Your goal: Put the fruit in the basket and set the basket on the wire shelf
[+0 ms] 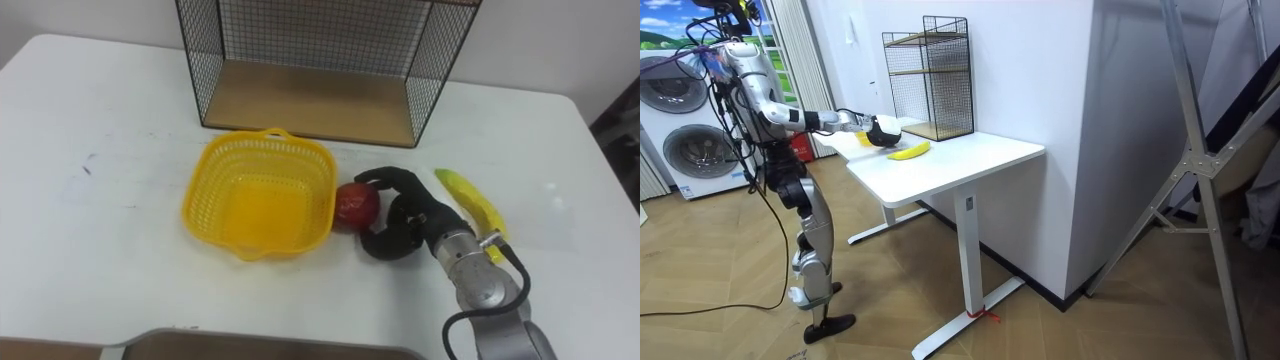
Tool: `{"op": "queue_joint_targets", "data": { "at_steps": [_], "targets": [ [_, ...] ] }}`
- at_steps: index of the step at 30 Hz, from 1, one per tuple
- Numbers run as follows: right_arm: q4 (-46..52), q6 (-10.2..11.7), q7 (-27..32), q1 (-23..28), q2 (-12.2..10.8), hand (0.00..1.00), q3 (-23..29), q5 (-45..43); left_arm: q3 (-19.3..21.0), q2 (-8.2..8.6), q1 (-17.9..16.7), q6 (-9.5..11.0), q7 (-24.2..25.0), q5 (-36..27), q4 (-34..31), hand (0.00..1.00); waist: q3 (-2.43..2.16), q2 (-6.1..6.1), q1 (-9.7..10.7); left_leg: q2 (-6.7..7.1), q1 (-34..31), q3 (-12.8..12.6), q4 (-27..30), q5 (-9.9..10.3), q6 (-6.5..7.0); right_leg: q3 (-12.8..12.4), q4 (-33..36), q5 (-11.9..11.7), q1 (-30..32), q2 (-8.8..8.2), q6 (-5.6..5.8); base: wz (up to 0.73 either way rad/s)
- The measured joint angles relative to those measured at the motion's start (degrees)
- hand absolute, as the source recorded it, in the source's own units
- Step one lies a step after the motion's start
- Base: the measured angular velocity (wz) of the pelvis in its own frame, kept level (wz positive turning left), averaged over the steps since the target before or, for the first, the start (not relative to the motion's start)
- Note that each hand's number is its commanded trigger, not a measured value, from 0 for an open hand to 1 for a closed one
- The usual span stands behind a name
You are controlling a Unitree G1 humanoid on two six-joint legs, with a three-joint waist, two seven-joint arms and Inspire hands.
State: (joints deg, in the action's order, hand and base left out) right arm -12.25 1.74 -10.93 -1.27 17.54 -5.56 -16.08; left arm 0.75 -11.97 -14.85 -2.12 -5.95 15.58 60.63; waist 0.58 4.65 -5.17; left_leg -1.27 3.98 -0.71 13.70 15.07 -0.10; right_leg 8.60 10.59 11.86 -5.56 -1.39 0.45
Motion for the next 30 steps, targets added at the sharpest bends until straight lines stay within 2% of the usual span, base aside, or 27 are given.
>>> {"op": "queue_joint_targets", "data": {
  "at_steps": [16, 19, 22, 28, 30],
  "targets": [
    [0.0, 0.0, -0.8, 0.1, -0.3, 1.0, -0.1, 0.1, -0.5, 0.02, -0.6, 0.1, 0.0, -0.1, 0.3, 0.0, -0.07, -0.01, 0.1, 0.0, 0.2, 0.1, 0.0, 0.0, -0.01, 0.2, 0.1, 0.0, -0.4, -0.02, 0.0, 0.0],
    [0.0, 0.0, -0.8, 0.3, -0.3, 1.0, -0.1, 0.3, -0.4, 0.02, -0.6, 0.1, 0.0, -0.1, 0.5, 0.0, -0.17, -0.15, 0.2, 0.01, 0.1, 0.1, 0.0, 0.0, -0.01, 0.2, 0.1, 0.0, -0.4, -0.02, 0.0, 0.0],
    [-0.1, 0.0, -0.8, 0.9, -0.3, 1.0, -0.1, 0.3, -0.3, 0.05, -0.7, 0.0, 0.0, 0.0, 1.0, 0.0, -0.69, -0.36, 0.3, 0.03, 0.3, 0.2, 0.0, 0.0, -0.01, 0.2, 0.0, 0.0, -0.6, -0.05, 0.0, 0.0],
    [-0.1, 0.0, -0.8, 2.5, -0.1, 1.0, 0.7, 3.1, 1.3, 0.27, -0.6, -0.2, 0.0, 0.0, 1.4, 0.0, -0.61, -0.93, 0.4, 0.06, 0.7, 0.3, 0.1, 0.0, -0.01, 0.5, 0.0, 0.0, -1.2, -0.08, 0.0, 0.01],
    [-0.1, 0.0, -0.8, 2.7, 0.1, 1.0, 1.0, 3.4, 1.4, 0.27, -0.7, -0.3, 0.0, 0.2, 1.4, 0.0, -0.62, -1.04, 1.1, 0.07, 0.7, 0.3, 0.1, 0.0, -0.01, 0.7, 0.0, 0.0, -1.3, -0.12, 0.01, 0.04]
  ]
}}
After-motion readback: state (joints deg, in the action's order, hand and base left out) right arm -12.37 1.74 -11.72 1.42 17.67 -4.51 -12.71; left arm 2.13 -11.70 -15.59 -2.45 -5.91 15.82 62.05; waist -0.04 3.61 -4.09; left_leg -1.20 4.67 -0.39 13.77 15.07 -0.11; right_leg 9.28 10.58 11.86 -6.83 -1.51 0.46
